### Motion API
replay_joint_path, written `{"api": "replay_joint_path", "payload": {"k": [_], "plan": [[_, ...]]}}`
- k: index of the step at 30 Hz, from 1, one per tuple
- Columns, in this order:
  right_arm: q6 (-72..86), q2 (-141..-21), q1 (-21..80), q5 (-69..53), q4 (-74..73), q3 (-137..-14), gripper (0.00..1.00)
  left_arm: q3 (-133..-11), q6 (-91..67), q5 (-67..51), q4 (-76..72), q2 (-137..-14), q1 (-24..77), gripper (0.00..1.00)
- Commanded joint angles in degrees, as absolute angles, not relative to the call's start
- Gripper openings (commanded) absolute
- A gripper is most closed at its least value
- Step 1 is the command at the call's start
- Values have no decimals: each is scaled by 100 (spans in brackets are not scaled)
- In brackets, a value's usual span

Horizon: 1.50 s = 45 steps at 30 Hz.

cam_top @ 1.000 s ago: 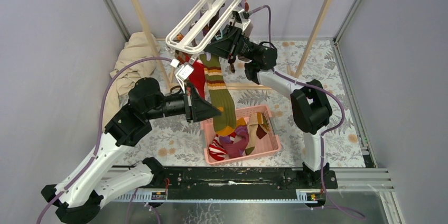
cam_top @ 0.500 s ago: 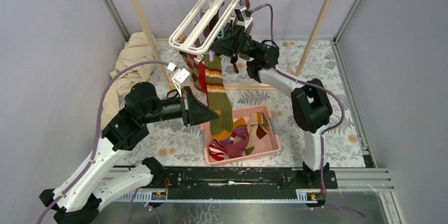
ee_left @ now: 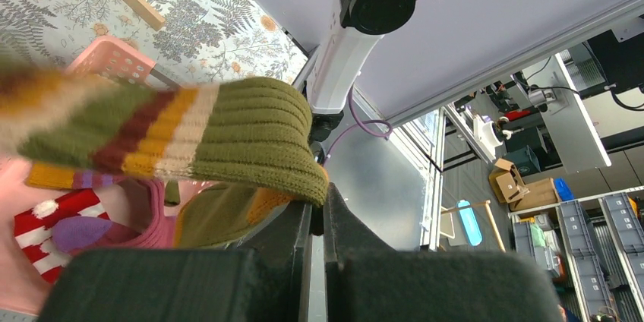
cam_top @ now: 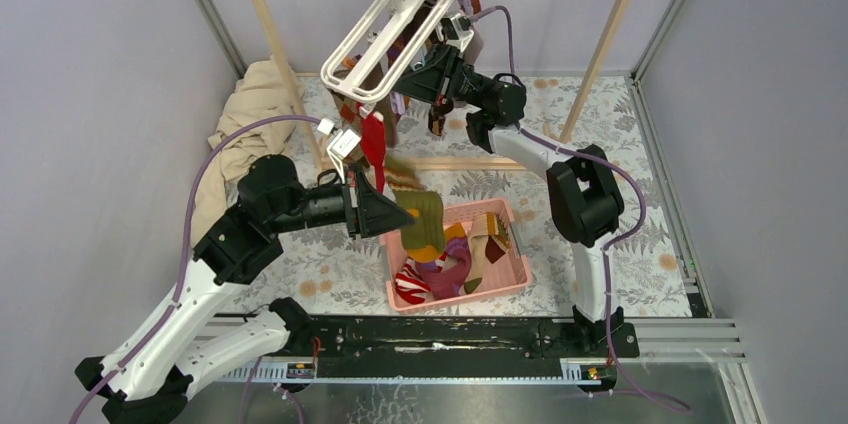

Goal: Remove the socks clipped to the hanger
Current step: Remove the sock from the hanger, then place the sock in the bin.

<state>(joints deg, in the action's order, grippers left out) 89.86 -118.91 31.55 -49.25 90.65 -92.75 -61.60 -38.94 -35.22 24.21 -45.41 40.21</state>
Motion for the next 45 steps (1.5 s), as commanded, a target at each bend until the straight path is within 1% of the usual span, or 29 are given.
{"api": "replay_joint_path", "payload": {"k": [1,3,4,6,8,9,10,12,14,19,24,28,33,35,37,38,40,45], "plan": [[9084,-11865,3042,-4974,9766,-9702,0,-6299,-3867,-3690,2389,-4554,4069,0],[9094,-11869,3019,-4991,9765,-9727,1,-6289,-3875,-3719,2369,-4589,4064,0],[9110,-11866,3009,-4992,9765,-9729,5,-6278,-3884,-3745,2344,-4605,4062,0],[9108,-11837,2985,-5001,9765,-9695,21,-6244,-3901,-3770,2292,-4643,4069,0],[9086,-11795,2958,-4996,9760,-9602,58,-6162,-3936,-3797,2160,-4676,4068,0],[9071,-11771,2945,-5006,9745,-9545,68,-6109,-3952,-3823,2106,-4699,4069,0],[9083,-11750,2926,-5002,9746,-9454,76,-6057,-3955,-3824,2058,-4733,4069,0],[9065,-11664,2876,-4977,9716,-9207,87,-5931,-3979,-3813,1963,-4787,4063,0],[9058,-11534,2823,-4944,9739,-8785,93,-5782,-3982,-3789,1869,-4824,4068,0],[8843,-11128,2701,-5072,9480,-7861,99,-5224,-4129,-3730,1346,-4879,4069,0],[8285,-10577,2596,-5240,8847,-6829,100,-4723,-4219,-3485,883,-4965,4073,0],[7378,-10007,2508,-5300,7640,-6100,100,-4318,-4339,-3259,496,-5010,4093,0],[5760,-9186,2469,-5019,5316,-5628,100,-3869,-4414,-2923,231,-5211,4166,1],[5035,-8859,2466,-4798,4097,-5594,100,-3652,-4416,-2832,107,-5367,4197,9],[4389,-8544,2468,-4413,3142,-5612,100,-3493,-4423,-2789,20,-5526,4234,23],[4144,-8422,2470,-4255,2826,-5619,100,-3423,-4421,-2789,-152,-5599,4256,27],[3819,-8200,2473,-3934,2379,-5624,100,-3309,-4413,-2817,-337,-5727,4282,31],[3340,-7800,2474,-3525,2002,-5599,100,-3339,-4277,-2707,-260,-5674,4337,43]]}}
